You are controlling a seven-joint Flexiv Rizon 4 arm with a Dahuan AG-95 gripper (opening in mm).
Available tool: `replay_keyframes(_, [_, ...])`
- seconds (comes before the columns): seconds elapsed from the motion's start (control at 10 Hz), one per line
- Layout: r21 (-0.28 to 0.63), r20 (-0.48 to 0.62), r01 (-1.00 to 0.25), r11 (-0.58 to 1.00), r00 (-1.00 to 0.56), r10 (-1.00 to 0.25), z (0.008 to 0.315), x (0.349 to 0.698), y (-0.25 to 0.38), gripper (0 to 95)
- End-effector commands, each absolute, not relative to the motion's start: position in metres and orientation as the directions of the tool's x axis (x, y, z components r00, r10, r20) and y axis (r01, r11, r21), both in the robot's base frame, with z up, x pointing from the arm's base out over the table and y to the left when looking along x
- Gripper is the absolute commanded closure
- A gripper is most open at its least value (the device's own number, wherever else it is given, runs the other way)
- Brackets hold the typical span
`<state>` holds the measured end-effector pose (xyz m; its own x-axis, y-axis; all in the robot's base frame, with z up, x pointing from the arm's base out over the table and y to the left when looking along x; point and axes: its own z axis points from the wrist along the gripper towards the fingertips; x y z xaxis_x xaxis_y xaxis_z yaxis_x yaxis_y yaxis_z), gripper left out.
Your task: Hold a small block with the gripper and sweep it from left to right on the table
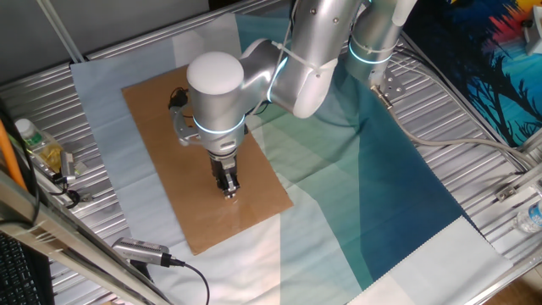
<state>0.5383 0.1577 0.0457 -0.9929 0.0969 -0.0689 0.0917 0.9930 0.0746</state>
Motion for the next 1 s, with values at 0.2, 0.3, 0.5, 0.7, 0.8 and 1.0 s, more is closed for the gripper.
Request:
replay_keyframes(0.2, [0.071,-0.071,0.087,0.994,-0.993,0.092,0.0449,0.5385,0.1578,95.0])
replay_keyframes(0.3, [0.069,-0.071,0.084,0.994,-0.993,0.089,0.0448,0.5385,0.1578,95.0])
replay_keyframes(0.5, [0.069,-0.067,0.064,0.996,-0.995,0.069,0.0444,0.5382,0.1575,95.0])
replay_keyframes(0.7, [0.068,-0.058,0.036,0.997,-0.998,0.040,0.0429,0.5364,0.1559,76.0])
replay_keyframes(0.8, [0.067,-0.057,0.034,0.997,-0.998,0.038,0.0423,0.5355,0.1553,57.0])
replay_keyframes(1.0, [0.068,-0.056,0.029,0.997,-0.998,0.033,0.0416,0.5348,0.1547,57.0])
